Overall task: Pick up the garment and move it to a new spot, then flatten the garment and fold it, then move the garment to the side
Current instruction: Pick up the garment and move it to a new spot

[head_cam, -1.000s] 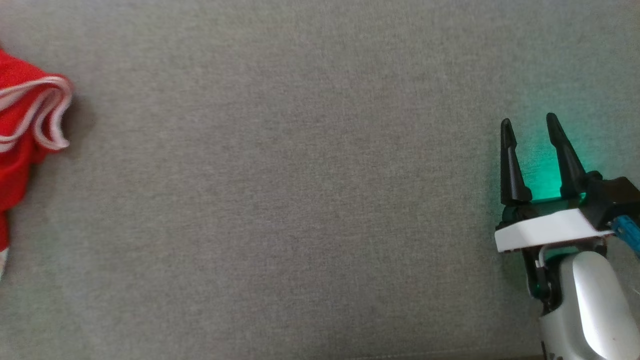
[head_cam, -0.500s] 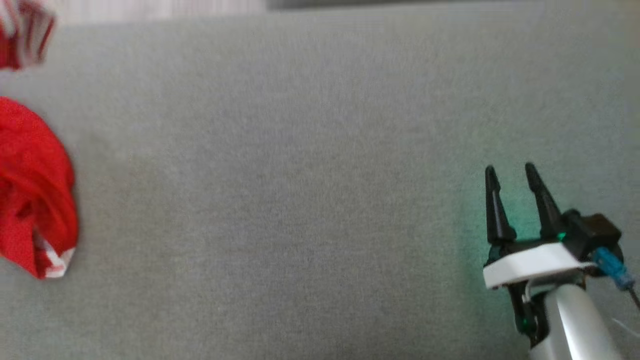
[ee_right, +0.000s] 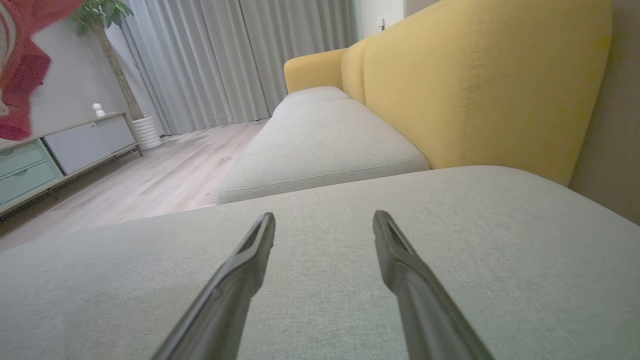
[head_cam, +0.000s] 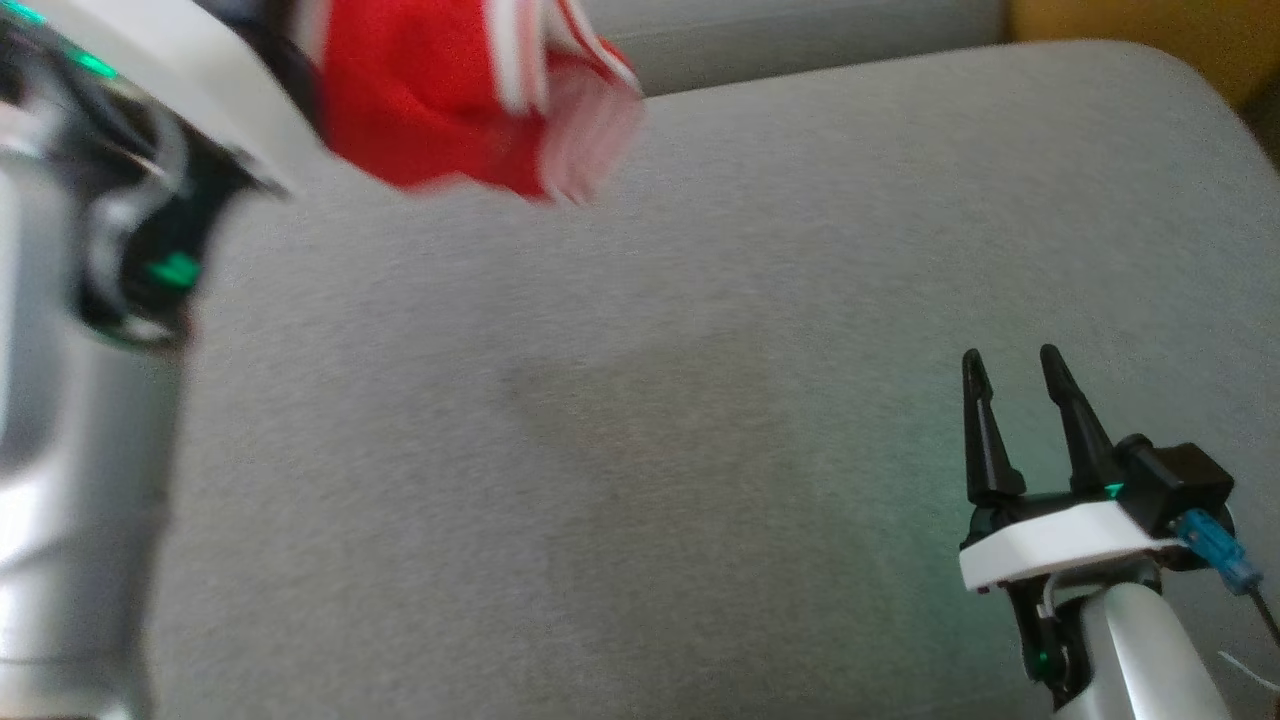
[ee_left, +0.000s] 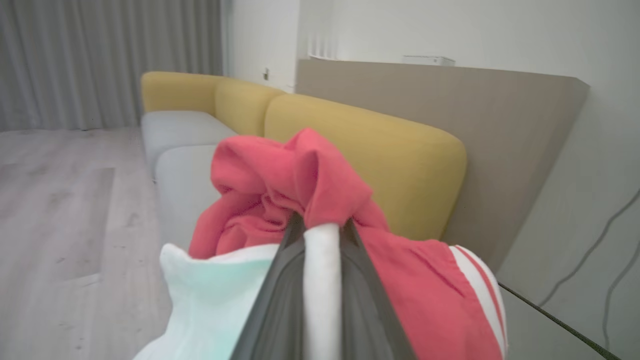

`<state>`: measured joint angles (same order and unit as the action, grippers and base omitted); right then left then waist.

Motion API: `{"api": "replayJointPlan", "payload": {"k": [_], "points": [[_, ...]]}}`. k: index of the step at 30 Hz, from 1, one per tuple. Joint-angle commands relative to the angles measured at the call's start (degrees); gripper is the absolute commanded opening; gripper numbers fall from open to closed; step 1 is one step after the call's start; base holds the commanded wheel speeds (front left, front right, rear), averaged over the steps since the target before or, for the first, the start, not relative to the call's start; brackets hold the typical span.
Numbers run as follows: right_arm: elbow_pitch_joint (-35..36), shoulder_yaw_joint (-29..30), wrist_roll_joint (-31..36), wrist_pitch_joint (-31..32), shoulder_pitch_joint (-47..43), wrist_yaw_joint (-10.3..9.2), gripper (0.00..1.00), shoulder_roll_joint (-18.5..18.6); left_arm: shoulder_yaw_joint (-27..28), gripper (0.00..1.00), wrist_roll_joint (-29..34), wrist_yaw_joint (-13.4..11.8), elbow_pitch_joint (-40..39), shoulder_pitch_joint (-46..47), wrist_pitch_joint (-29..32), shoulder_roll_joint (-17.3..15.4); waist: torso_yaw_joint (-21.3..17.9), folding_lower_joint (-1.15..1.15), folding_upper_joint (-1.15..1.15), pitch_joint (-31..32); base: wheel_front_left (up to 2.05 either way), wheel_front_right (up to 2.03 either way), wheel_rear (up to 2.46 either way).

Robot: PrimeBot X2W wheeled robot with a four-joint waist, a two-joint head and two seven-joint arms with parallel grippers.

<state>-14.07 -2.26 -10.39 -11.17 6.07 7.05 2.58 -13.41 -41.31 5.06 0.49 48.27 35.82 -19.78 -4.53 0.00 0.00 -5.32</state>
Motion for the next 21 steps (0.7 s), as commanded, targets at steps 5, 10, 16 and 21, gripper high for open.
{"api": "replayJointPlan", "payload": {"k": [5, 10, 16, 21], "points": [[2.0, -2.5, -1.2, -0.4, 1.4, 0.44, 1.0, 0.3, -2.1, 0.0, -1.1, -0.7, 1.2, -6.3, -1.6, 3.0, -8.5, 0.0, 0.0, -2.7, 0.0, 0.0, 0.0], [1.5, -3.7, -2.2, -1.1, 2.0, 0.44, 1.0, 0.3, -3.4, 0.0, 0.1, -0.8, 9.1, -12.4, -8.1, 5.8, -12.0, 0.0, 0.0, -4.4, 0.0, 0.0, 0.0], [0.6, -3.6, -2.1, -1.4, 1.9, 0.44, 1.0, 0.3, -5.7, 0.35, 4.0, -2.1, 21.8, -15.2, -18.1, 10.5, -12.2, 0.0, 0.0, -4.1, 0.0, 0.0, 0.0], [0.6, -3.3, -1.7, -1.2, 1.5, 0.44, 1.0, 0.3, -7.7, 1.0, 8.1, -3.0, 26.1, -15.4, -24.9, 11.7, -10.4, 0.0, 0.0, -2.3, 0.0, 0.0, 0.0]]}}
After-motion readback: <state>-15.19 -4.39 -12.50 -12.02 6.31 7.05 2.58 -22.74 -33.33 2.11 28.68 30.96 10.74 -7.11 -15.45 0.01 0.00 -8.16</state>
